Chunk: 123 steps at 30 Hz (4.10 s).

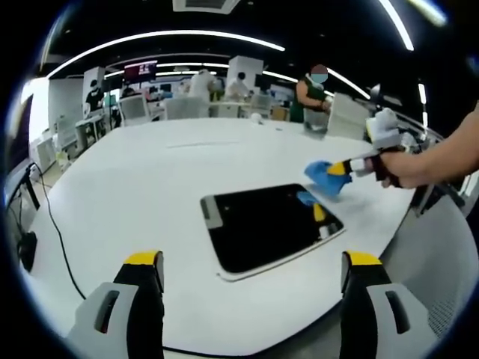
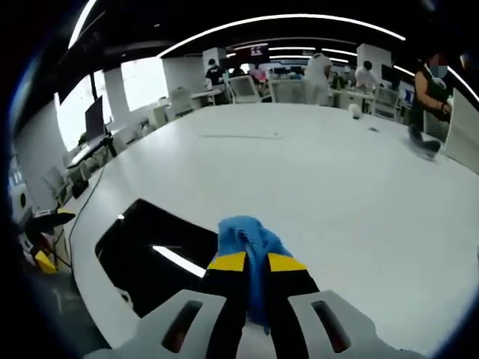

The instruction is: Wipe the mirror surface with the cleaning cloth until all visible marks leave the cleaned area.

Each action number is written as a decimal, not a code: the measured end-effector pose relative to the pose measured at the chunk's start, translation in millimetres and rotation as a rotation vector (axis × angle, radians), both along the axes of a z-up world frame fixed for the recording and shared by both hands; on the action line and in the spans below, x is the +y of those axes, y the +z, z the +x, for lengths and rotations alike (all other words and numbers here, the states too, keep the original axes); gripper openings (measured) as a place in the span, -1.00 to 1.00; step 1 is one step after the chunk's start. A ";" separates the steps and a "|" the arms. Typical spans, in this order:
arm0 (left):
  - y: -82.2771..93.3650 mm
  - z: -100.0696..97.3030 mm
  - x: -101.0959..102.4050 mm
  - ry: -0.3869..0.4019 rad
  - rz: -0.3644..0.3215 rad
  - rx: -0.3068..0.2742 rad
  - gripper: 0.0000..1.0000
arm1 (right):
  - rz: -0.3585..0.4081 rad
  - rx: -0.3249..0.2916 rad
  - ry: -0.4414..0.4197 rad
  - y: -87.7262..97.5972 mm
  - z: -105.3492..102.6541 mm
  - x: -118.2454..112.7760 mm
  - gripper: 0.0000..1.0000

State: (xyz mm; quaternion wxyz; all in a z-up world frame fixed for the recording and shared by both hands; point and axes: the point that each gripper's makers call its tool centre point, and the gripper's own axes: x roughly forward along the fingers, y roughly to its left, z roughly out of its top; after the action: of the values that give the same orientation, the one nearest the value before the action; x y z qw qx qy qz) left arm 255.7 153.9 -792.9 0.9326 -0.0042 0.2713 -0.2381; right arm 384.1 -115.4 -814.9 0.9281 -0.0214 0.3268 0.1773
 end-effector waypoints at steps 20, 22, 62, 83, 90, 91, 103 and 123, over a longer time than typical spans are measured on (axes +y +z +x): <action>-0.4 0.5 -0.4 0.001 -0.005 0.003 0.98 | -0.002 0.038 0.051 -17.3 9.7 50.4 -0.93; -0.3 0.7 -0.3 0.002 -0.006 0.002 0.98 | -0.008 0.042 0.053 -19.8 10.1 52.6 -0.93; -5.6 2.1 -1.0 -0.006 -0.011 0.011 0.98 | -0.005 0.083 0.140 -29.2 19.2 145.5 -0.93; -6.4 1.8 -2.9 -0.011 -0.030 0.014 0.98 | 0.020 0.082 0.173 -29.7 23.7 176.9 -0.92; -6.6 1.7 -3.5 -0.013 -0.034 0.015 0.98 | 0.044 0.072 0.191 -28.9 25.3 189.8 -0.92; -6.8 1.7 -3.5 -0.013 -0.035 0.016 0.98 | 0.047 0.071 0.196 -29.5 26.0 191.2 -0.92; -6.3 0.7 -4.5 -0.016 -0.034 0.020 0.98 | 0.069 0.048 0.236 -29.6 28.0 212.1 -0.92; -5.8 -0.1 -5.5 -0.019 -0.033 0.024 0.98 | 0.129 0.065 0.255 -31.1 32.9 239.6 -0.93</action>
State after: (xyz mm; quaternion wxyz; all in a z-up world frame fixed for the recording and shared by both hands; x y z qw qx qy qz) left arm 255.5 148.4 -798.7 0.9267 -0.0199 0.2787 -0.2512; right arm 417.0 124.2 -846.0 0.8864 0.0029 0.3393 0.3149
